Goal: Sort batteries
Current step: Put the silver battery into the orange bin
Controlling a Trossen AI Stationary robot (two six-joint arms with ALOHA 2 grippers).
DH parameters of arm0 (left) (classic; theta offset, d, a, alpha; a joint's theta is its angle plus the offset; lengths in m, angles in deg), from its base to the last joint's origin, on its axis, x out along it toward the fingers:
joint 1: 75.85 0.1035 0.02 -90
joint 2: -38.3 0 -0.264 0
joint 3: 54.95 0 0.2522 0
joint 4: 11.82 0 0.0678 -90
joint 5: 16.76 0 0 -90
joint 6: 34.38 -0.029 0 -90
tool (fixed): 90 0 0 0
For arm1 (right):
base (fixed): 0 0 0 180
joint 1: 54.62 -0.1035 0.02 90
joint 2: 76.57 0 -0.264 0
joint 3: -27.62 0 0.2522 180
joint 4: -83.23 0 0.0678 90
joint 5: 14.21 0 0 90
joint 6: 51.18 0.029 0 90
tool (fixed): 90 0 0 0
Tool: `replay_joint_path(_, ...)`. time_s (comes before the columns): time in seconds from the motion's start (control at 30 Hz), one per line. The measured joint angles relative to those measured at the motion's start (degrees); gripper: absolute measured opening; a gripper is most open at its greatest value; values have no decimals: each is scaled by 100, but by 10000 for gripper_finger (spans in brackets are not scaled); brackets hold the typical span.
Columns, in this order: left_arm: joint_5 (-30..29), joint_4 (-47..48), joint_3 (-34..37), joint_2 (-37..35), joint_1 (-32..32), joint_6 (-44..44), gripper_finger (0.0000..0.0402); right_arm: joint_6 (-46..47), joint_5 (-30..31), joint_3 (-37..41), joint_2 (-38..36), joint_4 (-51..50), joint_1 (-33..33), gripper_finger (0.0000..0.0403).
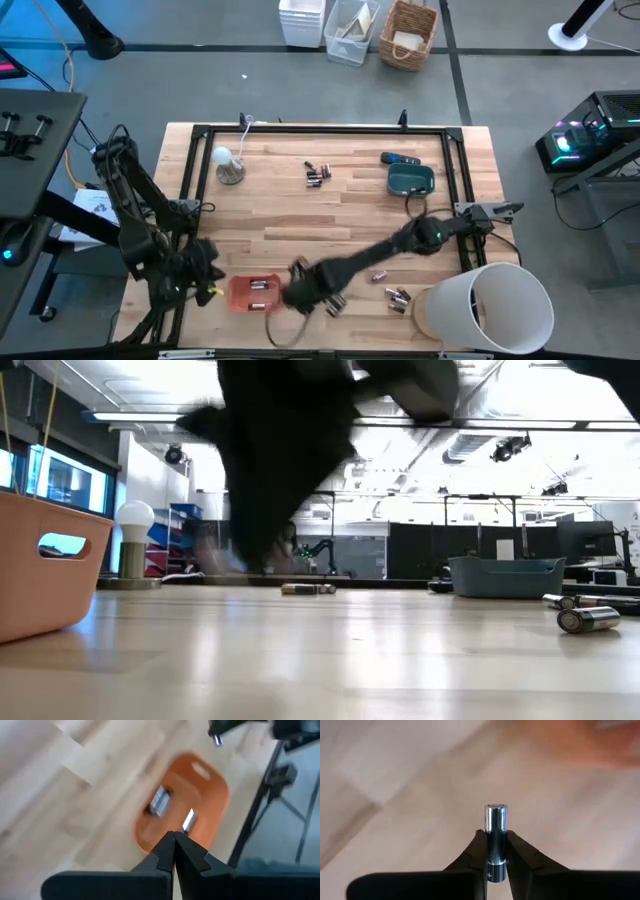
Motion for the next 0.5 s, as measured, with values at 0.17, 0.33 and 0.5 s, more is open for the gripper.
replay_joint_path(0.17,-826,567,-137,-511,0,79,0,596,-519,-56,-423,960,437,33)
replay_joint_path(0.33,-1445,610,-137,-811,3,-158,0,1034,-1028,-16,-319,2165,604,33)
replay_joint_path(0.5,-1675,606,-137,-938,75,-245,0,1133,-1434,-44,-159,2988,558,33)
